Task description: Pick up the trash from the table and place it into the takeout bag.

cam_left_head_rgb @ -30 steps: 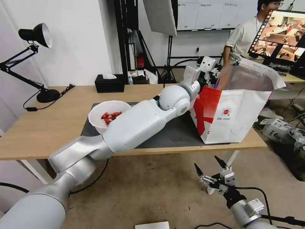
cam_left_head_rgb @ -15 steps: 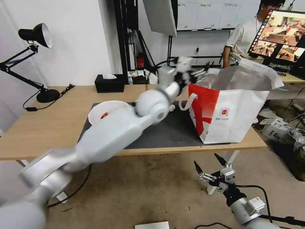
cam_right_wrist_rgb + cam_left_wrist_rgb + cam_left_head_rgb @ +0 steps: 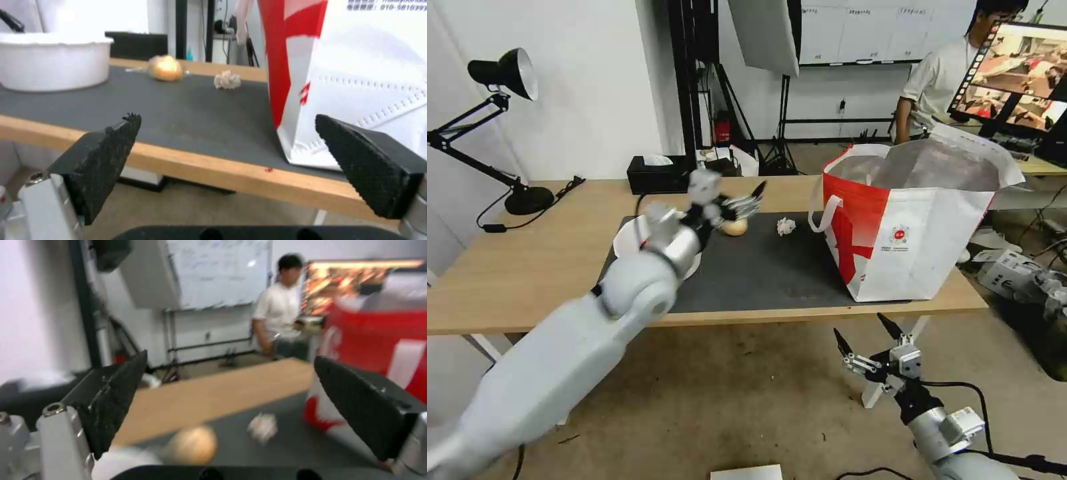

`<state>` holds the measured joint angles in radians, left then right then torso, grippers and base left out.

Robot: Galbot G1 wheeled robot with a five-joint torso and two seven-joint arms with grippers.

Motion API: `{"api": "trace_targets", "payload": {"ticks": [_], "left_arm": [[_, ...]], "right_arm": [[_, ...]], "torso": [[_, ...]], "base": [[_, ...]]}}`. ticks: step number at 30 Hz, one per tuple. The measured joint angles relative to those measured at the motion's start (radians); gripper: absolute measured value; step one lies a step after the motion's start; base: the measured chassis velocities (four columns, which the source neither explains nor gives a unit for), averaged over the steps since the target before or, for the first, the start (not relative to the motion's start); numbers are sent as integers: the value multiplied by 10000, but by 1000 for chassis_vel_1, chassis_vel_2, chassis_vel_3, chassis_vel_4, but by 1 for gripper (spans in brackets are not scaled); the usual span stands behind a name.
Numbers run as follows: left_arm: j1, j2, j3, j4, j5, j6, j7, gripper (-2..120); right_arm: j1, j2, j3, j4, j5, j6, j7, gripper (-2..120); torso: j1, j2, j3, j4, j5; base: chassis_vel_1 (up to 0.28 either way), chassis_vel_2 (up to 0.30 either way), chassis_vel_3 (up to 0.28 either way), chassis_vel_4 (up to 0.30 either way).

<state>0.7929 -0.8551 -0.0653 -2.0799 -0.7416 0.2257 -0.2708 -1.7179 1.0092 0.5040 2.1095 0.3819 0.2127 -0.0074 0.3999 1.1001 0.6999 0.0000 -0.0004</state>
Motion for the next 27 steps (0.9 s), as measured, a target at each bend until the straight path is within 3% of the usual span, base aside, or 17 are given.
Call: {"api": "trace_targets", "payload": {"ticks": [5, 7, 9, 14, 17, 21, 27], "left_arm": [[3023, 135, -1719, -870, 1114, -359, 366, 100], [3381, 49, -1961, -964, 1247, -389, 369, 100], [4931, -550, -3021, -1260, 1850, -532, 478, 100], [6500, -1276, -3923, -1397, 2585, -909, 786, 100], [8192, -2407, -4604, -1314, 3678, -1696, 1231, 100], [8897, -3034, -4783, -973, 4398, -2113, 1238, 100], [9262, -3407, -4882, -752, 4608, -2247, 1254, 100]], "right_arm": [[-63, 26, 64, 11, 113, 230, 16, 100], [-73, 30, 77, 12, 116, 245, 35, 100], [-85, 30, 114, 14, 133, 301, 104, 100], [-72, 35, 115, 0, 175, 349, 148, 100], [-57, 99, 75, 5, 190, 375, 258, 100], [-59, 160, -2, 4, 154, 376, 317, 100], [-64, 246, -82, -65, -33, 341, 431, 100]], "torso": [[-1, 1, -1, 0, 3], [-1, 0, 0, -1, 5], [-1, 0, 0, -2, 4], [-2, 1, 0, 2, 4], [-2, 1, 0, 2, 6], [-2, 1, 0, 1, 4], [-1, 1, 0, 0, 5]], "base": [[0, 0, 0, 0], [0, 0, 0, 0], [0, 0, 0, 0], [0, 0, 0, 0], [0, 0, 0, 0], [0, 0, 0, 0], [0, 0, 0, 0]]}}
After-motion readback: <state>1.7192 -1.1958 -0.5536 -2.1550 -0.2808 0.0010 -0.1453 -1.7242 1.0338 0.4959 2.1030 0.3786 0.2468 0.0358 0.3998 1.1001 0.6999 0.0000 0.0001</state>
